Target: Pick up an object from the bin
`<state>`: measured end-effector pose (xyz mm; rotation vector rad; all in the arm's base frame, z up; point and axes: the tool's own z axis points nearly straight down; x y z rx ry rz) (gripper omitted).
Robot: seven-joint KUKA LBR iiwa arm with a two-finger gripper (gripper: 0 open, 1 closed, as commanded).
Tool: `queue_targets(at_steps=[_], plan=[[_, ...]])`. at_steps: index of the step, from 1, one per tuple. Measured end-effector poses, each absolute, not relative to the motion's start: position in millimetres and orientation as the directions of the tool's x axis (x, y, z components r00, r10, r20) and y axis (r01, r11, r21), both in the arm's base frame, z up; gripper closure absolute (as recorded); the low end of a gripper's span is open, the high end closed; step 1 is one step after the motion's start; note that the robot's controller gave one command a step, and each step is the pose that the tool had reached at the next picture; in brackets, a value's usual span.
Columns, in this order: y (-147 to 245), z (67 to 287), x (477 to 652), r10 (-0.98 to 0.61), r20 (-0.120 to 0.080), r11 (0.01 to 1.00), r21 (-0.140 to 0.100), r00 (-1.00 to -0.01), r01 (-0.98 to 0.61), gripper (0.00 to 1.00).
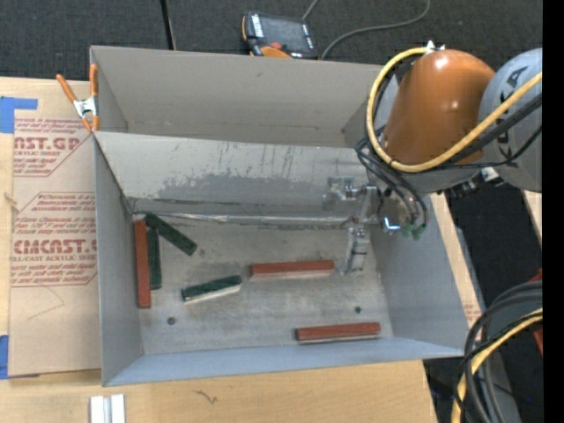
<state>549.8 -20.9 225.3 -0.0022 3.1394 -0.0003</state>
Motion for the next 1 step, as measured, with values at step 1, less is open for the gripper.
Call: queue_targets(at_steps=[1], plan=[[43.9, 121.6, 548.8, 0.199, 0.006, 0.980, 0.001, -0.980, 0.199, 0.00]])
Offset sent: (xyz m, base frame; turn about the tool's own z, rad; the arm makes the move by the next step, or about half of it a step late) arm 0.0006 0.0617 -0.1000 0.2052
